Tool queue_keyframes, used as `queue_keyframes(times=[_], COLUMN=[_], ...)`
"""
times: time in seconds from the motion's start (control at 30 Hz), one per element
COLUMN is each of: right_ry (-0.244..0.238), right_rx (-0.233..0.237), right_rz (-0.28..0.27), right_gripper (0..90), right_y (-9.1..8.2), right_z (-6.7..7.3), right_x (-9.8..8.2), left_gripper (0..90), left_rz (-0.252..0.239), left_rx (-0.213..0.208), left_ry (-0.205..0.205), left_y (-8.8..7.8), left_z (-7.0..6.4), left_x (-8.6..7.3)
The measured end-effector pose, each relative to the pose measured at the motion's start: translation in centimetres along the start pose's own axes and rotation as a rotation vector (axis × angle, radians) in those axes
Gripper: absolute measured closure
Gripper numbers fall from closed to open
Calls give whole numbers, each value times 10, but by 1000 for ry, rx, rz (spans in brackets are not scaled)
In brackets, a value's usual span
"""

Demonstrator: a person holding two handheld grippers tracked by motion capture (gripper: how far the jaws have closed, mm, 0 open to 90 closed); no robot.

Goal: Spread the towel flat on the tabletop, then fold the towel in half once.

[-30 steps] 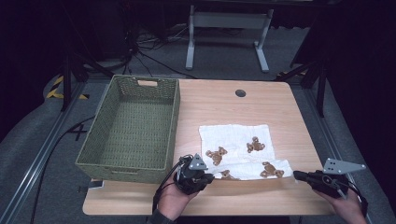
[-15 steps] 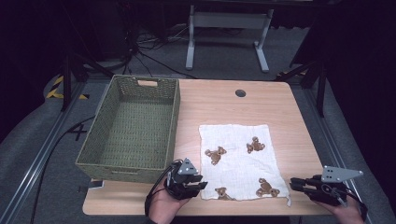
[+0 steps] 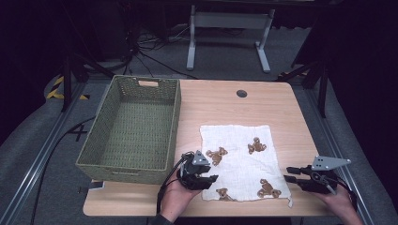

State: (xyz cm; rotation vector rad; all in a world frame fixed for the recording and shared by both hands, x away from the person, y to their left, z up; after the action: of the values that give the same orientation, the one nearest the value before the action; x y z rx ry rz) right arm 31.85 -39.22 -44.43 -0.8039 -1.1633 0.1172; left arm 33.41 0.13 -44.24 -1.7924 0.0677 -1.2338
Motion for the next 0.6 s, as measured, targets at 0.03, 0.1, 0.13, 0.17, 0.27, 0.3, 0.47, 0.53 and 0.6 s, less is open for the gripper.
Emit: queue_keyframes(times=[0.03,0.1,0.13,0.17,0.27,0.3,0.47,0.53,0.6], right_ry=[4,-1,1,4,13,9,6,7,7], right_rx=[0,-8,-3,0,10,8,3,2,2], right_rz=[3,2,1,2,5,7,13,21,24], right_gripper=[618,600,583,573,564,563,558,558,557], right_y=[1,5,6,8,13,15,23,26,28], right_z=[-2,-7,-11,-14,-22,-25,-37,-44,-50], right_x=[2,7,10,13,21,23,33,38,42], left_gripper=[567,557,549,540,531,531,525,529,533], left_rz=[-2,-4,0,-2,-3,-9,-13,-14,-8], left_rx=[3,10,17,20,33,42,61,78,98], left_ry=[6,-1,-7,-4,-13,-1,-16,-15,-8], left_y=[2,9,11,14,21,23,31,37,42], left_z=[1,1,2,3,7,10,18,22,26], left_x=[3,9,11,14,20,23,31,35,38])
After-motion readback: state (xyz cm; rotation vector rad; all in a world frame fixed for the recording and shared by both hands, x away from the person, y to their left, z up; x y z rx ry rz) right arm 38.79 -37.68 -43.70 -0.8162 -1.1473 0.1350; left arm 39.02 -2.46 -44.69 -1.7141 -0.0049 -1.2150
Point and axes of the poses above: each handheld gripper's, and its own axes: y roughly forward along the jaws, x roughly out of its top, z roughly to its left, the point moved 2 cm from there along y, roughly forward along the jaws, and after that the axes turned 10 degrees about x, right-handed, at the moved point
